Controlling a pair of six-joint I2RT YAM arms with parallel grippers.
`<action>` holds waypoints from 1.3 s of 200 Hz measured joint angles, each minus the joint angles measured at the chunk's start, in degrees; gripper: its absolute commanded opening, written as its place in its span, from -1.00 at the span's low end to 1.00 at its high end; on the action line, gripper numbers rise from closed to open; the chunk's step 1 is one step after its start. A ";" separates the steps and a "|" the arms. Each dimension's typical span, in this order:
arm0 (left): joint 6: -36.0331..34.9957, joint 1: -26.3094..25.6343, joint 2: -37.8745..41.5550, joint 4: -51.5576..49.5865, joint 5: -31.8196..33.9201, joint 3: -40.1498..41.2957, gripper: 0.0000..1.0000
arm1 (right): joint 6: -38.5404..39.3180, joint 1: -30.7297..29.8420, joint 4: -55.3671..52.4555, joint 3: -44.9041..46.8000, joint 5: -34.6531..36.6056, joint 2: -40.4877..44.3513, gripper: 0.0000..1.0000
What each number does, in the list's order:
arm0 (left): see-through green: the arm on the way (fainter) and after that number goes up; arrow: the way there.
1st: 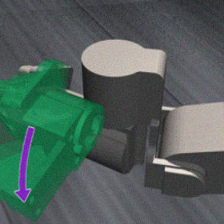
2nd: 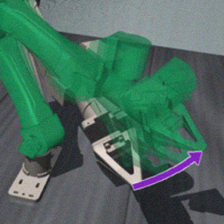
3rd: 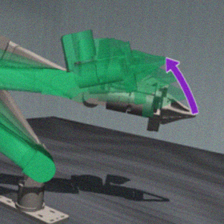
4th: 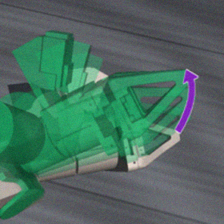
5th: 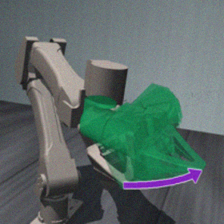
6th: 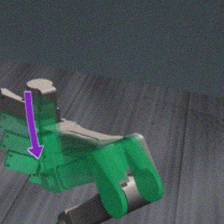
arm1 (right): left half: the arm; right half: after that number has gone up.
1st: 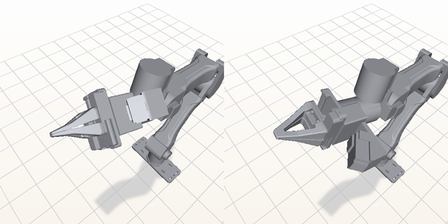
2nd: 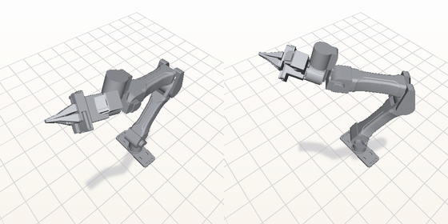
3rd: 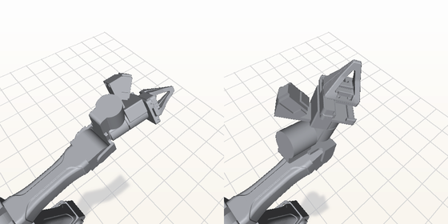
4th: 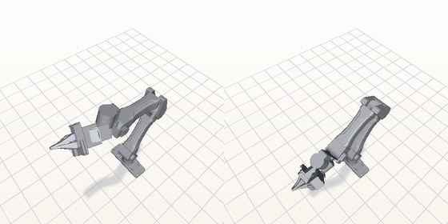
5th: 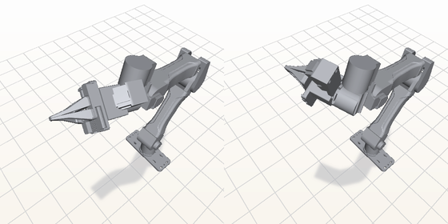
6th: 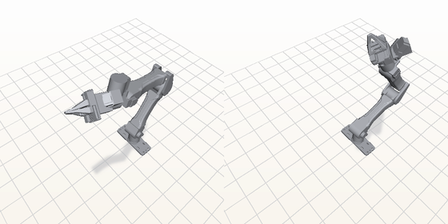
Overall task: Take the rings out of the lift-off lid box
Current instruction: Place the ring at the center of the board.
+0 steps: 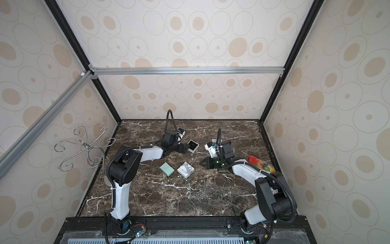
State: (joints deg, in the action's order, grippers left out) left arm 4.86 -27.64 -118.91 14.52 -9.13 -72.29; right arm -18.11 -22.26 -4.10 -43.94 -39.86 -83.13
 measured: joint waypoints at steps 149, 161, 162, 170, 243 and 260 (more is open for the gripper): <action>0.04 0.00 1.62 1.79 -1.01 1.79 1.00 | -5.01 -20.90 5.14 1.42 -4.98 -14.25 -1.00; 0.04 0.00 1.70 1.84 -1.03 1.90 1.00 | -5.53 -21.29 6.25 0.94 -4.24 -15.78 -1.00; 0.04 0.00 1.70 1.84 -1.03 1.90 1.00 | -5.57 -21.31 6.29 0.94 -4.20 -15.87 -1.00; 0.04 0.00 1.73 1.88 -1.03 1.92 1.00 | -5.88 -21.46 6.82 0.72 -3.61 -16.57 -1.00; 0.04 0.00 1.73 2.38 -1.07 1.92 1.00 | -6.01 -21.77 5.99 -0.52 0.70 -17.22 -0.80; 0.04 0.00 1.73 2.43 -1.09 1.92 1.00 | -5.29 -21.79 4.42 -1.14 1.86 -17.22 -0.76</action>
State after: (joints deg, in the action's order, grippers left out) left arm 4.91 -27.64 -117.19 16.95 -10.22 -70.37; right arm -23.40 -44.05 0.32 -45.08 -38.00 -100.36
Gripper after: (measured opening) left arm 0.999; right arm 0.105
